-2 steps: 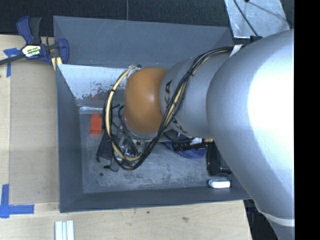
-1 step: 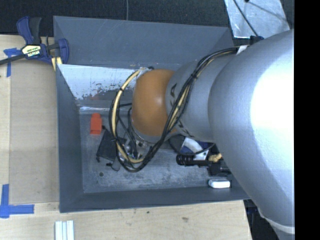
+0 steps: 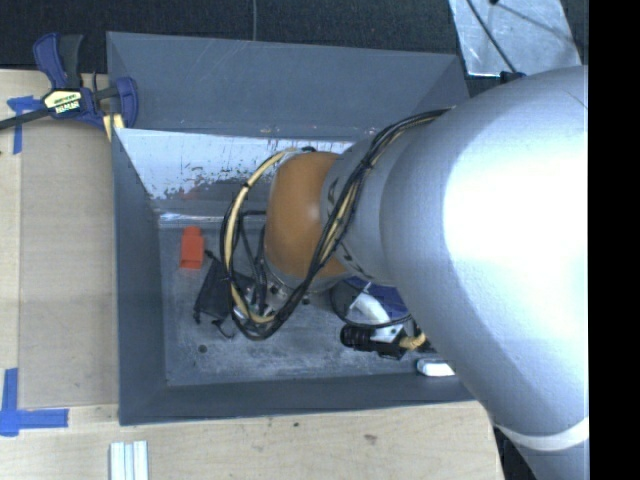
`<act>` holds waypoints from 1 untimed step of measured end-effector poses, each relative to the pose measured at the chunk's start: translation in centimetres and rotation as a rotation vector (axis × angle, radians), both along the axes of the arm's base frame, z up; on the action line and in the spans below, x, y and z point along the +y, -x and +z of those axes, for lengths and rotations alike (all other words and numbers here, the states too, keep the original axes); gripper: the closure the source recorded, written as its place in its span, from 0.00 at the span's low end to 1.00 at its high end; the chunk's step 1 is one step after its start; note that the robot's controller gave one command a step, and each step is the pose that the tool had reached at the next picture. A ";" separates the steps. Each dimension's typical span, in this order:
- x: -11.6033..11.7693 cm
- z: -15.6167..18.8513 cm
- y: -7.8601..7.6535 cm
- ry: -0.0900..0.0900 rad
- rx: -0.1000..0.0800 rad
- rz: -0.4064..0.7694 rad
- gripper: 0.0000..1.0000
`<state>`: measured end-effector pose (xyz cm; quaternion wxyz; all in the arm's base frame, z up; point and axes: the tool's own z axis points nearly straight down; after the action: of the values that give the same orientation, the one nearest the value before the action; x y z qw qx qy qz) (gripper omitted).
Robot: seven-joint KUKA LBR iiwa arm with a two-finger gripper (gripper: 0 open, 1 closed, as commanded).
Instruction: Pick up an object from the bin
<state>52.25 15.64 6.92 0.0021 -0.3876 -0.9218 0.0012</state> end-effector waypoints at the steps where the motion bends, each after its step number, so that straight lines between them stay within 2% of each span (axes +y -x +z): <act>1: 0.0 0.0 0.0 0.000 -0.001 0.002 0.00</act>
Offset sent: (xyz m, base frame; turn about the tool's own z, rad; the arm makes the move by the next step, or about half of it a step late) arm 0.0000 0.0000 0.0000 0.0000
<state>52.28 15.66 6.94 0.0017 -0.3868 -0.9222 0.0009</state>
